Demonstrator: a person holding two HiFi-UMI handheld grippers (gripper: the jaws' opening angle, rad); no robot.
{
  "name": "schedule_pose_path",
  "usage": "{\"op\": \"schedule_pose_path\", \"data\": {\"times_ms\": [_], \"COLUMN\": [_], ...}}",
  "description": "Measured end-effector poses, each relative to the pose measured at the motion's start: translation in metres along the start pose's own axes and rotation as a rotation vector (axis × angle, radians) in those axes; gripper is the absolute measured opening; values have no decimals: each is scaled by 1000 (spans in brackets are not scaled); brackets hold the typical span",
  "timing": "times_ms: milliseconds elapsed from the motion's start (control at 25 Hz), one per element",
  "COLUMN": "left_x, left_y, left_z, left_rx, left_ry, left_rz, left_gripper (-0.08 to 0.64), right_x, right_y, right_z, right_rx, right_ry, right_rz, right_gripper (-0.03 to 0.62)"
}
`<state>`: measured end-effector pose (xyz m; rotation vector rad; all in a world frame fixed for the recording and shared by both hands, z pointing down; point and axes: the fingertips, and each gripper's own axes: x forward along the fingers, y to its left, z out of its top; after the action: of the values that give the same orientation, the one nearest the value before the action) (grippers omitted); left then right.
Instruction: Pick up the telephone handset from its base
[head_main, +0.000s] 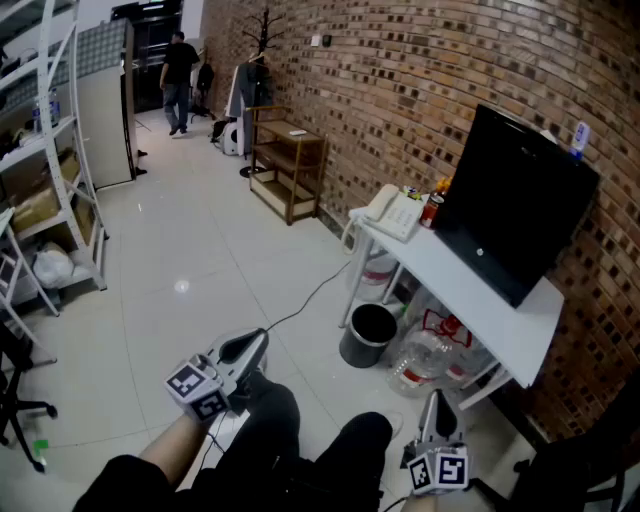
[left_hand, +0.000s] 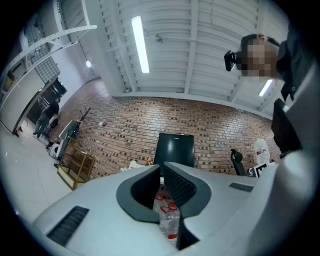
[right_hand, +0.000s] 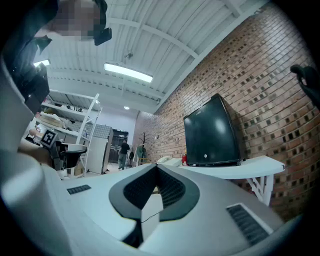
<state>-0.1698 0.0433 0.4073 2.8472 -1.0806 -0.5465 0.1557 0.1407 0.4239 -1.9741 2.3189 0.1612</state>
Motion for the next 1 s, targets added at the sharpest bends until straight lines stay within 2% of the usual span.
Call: {"op": "schedule_pose_path", "data": {"times_ms": [160,360,520,640,800,1000], "left_x": [1,6,9,16,29,45], "left_y": [10,24,32,32,16,5], "left_z": [6,29,49,61,69,66], "left_rx": [40,-64,-38,0,85,138], "left_ry": [5,49,58,53,67,49], "left_rz": [30,99,112,91,6,-71], "left_gripper": [23,23,23,23,23,23], "right_x": [5,12,16,25,38,51], "right_y": [0,-2,-4,-9,-13,-16], "right_z": [-1,25,46,55,64,71], "right_rx": [-32,-123,-105,-96,-104,-52], "right_ry": [16,28,16,42,81,56], "right_rz": [-3,-23,3,31,76,107], "right_gripper": [8,8,8,8,8,8]}}
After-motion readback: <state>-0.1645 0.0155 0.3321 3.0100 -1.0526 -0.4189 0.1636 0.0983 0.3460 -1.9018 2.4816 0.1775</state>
